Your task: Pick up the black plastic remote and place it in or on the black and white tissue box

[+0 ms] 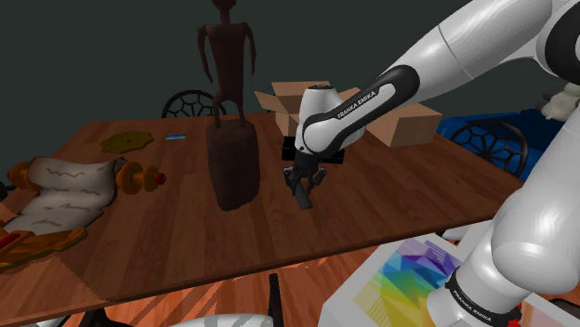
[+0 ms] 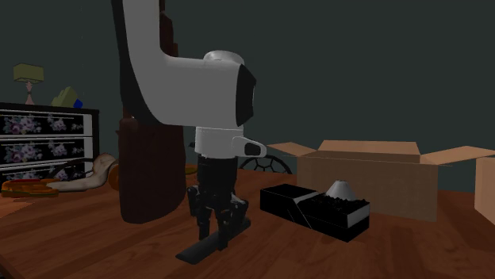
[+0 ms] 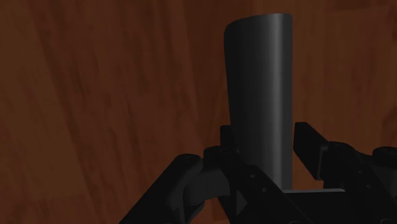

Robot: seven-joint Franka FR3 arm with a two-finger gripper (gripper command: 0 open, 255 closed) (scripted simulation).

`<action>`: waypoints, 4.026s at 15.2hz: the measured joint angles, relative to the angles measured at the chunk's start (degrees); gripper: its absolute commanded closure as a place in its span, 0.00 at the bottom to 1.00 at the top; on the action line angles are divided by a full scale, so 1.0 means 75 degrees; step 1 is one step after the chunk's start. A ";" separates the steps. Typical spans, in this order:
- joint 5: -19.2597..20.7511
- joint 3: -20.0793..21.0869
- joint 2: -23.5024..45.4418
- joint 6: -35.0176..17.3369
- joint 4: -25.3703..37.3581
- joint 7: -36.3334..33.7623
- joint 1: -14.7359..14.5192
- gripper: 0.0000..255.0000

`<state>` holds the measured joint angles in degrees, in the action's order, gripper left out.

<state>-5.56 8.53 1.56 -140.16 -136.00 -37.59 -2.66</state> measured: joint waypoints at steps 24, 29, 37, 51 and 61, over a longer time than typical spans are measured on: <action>-0.0054 -0.0028 -0.1126 0.1978 0.0851 -0.0047 0.0010 1.00; -0.0054 -0.0041 -0.1348 0.2487 0.1143 -0.0071 0.0014 1.00; -0.0046 -0.0066 -0.1593 0.3302 0.1712 -0.0110 0.0025 1.00; 0.0103 -0.1127 0.0440 0.3800 0.4082 0.1785 0.0974 1.00; 0.0008 -0.1441 0.1672 0.3824 0.5275 0.2575 0.1418 1.00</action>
<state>-5.50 -2.28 14.10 -111.48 -96.44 -18.27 7.97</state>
